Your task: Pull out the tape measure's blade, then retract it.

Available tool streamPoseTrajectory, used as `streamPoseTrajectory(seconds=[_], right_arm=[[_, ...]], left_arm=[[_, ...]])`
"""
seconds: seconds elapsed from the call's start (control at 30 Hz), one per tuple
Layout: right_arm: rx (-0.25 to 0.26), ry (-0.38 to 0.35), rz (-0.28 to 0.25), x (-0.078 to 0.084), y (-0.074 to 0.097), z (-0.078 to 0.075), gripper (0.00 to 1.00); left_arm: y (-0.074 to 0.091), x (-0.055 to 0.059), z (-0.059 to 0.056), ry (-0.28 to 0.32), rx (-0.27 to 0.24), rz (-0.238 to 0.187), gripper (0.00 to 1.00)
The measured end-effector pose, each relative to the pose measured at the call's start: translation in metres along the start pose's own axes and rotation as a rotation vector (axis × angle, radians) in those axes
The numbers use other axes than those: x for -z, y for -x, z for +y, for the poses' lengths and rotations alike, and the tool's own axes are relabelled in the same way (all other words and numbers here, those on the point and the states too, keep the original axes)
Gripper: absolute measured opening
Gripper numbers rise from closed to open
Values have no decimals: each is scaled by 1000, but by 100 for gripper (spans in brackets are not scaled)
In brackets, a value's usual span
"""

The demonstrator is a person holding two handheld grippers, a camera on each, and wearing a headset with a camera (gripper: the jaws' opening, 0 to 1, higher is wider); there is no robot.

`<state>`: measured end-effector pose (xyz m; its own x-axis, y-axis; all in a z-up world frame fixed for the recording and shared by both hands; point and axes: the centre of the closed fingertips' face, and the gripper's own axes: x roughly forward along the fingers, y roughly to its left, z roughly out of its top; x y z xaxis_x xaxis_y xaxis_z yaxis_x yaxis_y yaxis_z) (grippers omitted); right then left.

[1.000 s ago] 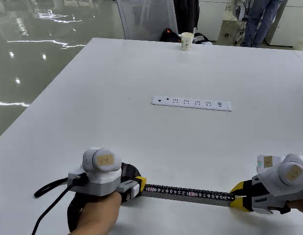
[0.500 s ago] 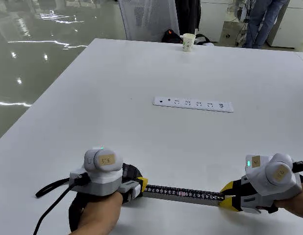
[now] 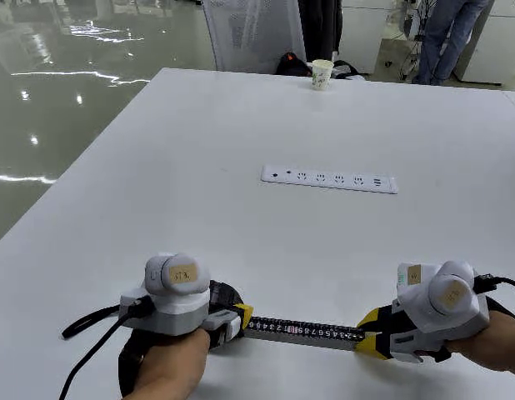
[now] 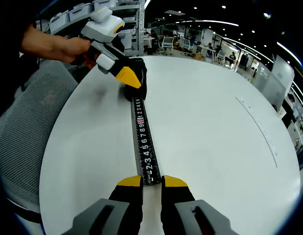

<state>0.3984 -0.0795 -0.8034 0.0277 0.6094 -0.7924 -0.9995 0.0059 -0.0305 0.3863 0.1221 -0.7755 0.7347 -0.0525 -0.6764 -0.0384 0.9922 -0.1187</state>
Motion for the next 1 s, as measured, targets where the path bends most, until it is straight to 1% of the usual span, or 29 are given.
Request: streamPoseTrajectory(seconds=[1.0], right_arm=[[-22,20,-23,-40,-32,6,10]], left_arm=[[1,0,-1,8,8,6,57]])
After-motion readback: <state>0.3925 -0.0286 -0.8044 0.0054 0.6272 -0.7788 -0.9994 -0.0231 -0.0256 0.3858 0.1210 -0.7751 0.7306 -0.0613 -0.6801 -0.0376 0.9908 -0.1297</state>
